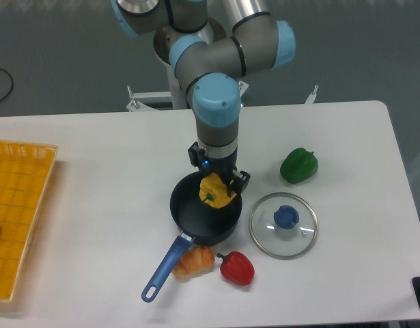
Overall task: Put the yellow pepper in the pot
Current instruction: 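Carry the yellow pepper over the saucepan and lower it inside, then open the gripper to release the pepper into the saucepan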
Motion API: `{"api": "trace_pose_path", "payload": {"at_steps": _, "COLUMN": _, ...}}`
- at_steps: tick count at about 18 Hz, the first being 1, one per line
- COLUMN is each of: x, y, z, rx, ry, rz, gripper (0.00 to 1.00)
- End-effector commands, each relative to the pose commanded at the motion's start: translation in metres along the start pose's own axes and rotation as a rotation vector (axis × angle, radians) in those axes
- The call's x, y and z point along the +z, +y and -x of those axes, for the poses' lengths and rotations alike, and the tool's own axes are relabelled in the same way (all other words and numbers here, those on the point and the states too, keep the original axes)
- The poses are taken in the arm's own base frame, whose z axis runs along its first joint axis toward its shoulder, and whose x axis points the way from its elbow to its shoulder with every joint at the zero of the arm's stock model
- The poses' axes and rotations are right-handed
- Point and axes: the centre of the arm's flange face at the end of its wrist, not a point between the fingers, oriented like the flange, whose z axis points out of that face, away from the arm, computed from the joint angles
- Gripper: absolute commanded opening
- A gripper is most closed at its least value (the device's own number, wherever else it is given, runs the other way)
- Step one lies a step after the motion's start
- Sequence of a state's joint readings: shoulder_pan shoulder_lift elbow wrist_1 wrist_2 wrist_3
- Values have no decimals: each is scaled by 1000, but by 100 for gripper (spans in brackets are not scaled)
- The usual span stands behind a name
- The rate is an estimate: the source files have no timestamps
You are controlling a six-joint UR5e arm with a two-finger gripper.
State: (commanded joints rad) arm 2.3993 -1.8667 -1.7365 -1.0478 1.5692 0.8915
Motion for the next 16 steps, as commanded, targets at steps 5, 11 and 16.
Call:
{"api": "trace_pose_path", "payload": {"at_steps": 5, "x": 20, "y": -14, "z": -11, "rx": 31, "ry": -19, "rz": 63, "gripper": 60}}
{"api": "trace_pose_path", "payload": {"at_steps": 11, "x": 29, "y": -23, "z": -14, "rx": -9, "ry": -30, "rz": 58, "gripper": 61}}
{"api": "trace_pose_path", "payload": {"at_steps": 16, "x": 35, "y": -28, "z": -20, "rx": -30, "ry": -29, "rz": 66, "gripper": 61}}
